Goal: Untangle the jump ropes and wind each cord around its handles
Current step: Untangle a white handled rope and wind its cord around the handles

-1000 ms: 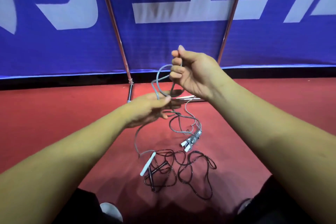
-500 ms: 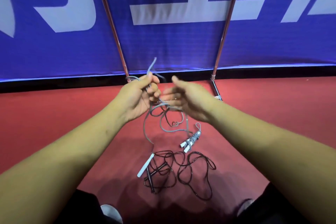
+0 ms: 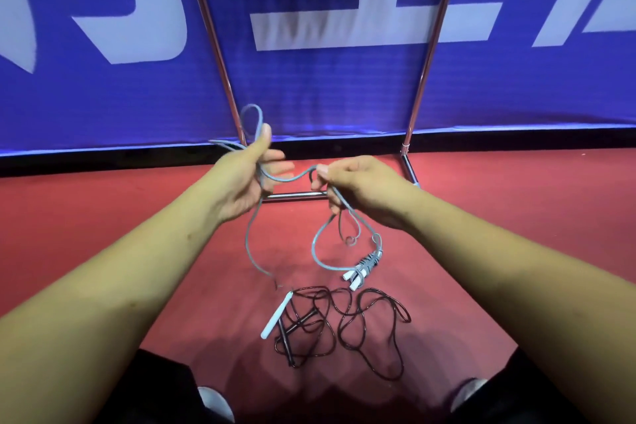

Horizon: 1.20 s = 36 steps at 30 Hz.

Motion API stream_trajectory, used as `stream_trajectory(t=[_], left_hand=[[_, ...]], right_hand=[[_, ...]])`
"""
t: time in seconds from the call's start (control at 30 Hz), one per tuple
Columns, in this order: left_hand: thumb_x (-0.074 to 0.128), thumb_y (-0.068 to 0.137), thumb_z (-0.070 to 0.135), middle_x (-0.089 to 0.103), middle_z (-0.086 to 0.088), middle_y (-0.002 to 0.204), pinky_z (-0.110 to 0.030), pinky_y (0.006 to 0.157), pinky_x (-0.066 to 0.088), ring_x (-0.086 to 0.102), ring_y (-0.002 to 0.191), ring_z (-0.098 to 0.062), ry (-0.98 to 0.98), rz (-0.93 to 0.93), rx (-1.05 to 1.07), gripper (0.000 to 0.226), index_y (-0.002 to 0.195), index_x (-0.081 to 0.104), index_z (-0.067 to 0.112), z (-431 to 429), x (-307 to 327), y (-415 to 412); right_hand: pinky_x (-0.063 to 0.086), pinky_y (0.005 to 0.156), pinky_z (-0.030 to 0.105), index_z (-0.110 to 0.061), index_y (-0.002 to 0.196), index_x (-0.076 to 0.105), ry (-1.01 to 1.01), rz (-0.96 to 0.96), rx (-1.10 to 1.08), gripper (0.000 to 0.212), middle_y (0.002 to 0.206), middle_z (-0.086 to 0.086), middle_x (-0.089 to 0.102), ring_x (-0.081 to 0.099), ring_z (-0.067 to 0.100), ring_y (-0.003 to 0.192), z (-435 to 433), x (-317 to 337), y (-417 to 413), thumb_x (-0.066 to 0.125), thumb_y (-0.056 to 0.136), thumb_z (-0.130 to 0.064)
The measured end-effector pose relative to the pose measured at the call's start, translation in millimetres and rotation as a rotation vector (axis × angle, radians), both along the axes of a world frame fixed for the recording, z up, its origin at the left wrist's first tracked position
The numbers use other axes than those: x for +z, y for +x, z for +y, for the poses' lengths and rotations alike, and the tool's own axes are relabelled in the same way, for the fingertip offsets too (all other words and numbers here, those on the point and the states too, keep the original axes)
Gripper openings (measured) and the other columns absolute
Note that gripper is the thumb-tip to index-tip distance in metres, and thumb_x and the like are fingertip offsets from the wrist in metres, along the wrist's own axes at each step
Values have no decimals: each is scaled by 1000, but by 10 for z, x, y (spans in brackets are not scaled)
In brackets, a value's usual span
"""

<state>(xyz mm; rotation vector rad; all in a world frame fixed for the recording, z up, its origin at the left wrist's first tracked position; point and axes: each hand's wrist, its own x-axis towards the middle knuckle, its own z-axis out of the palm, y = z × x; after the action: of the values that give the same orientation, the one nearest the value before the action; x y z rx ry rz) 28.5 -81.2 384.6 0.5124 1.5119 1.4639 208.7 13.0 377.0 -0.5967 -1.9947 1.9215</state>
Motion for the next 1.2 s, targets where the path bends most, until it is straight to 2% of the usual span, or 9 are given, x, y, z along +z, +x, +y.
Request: stream_trajectory(t=[0.07,0.17,0.33,0.57,0.67,0.8,0.9,1.03,1.2], left_hand=[[61,75,61,66,-15,101,-18,42,36,62,93,-30,-133,17,-187,69,115,63,4,-44,-45,92],[59,91,38,60,-4,78,-15,38,26,57,63,-14,-103,63,-261,31,101,66,9,-44,-115,210],[43,105,22,57,-6,50,-13,31,20,40,35,-6,-69,87,-53,32,81,57,6,-18,-95,166],[25,109,29,55,-6,45,-13,26,16,47,33,-5,152,-372,312,35,79,37,14,33,1,-222],[23,109,32,57,-8,45,-13,28,16,51,35,-7,239,-413,447,34,81,35,15,7,46,-391],[34,106,38,65,-13,59,-12,30,19,58,43,-10,199,-409,261,37,79,40,12,18,93,-245],[49,98,38,67,-14,71,-12,31,24,59,51,-10,244,-437,77,34,81,48,8,32,163,-62],[62,91,24,62,-4,72,-11,33,23,53,54,-6,197,-214,-33,18,84,55,8,8,229,121],[69,83,52,41,2,60,-26,52,20,27,58,-16,-136,598,-263,35,76,74,18,-130,91,120]], right_hand=[[47,56,25,5,92,65,102,2,5,32,53,7,46,47,18,49,36,53,-7,50,101,-22],[48,58,29,3,89,66,147,-17,-9,31,54,7,45,46,16,49,57,43,-17,51,101,-22],[42,55,27,5,91,66,162,-132,63,35,59,8,55,55,17,50,76,27,-35,56,98,-28],[35,49,23,-7,86,69,317,-616,220,30,64,6,64,57,17,54,258,-160,153,59,96,-34],[35,48,23,-12,82,65,444,-854,232,30,65,3,66,57,23,61,298,-279,253,53,99,-34],[33,46,23,-9,75,54,235,-509,-9,20,61,8,54,46,19,48,175,-363,135,55,95,-11],[29,48,23,-13,100,60,56,-255,-58,9,56,-3,51,38,10,45,8,-276,-30,63,91,-12],[24,49,23,-9,96,60,-12,-144,53,10,48,-8,37,27,9,45,-171,-225,-154,60,96,-19],[26,47,19,-8,87,59,-40,-44,38,14,56,2,36,30,9,47,-118,-3,-169,52,98,-9]])
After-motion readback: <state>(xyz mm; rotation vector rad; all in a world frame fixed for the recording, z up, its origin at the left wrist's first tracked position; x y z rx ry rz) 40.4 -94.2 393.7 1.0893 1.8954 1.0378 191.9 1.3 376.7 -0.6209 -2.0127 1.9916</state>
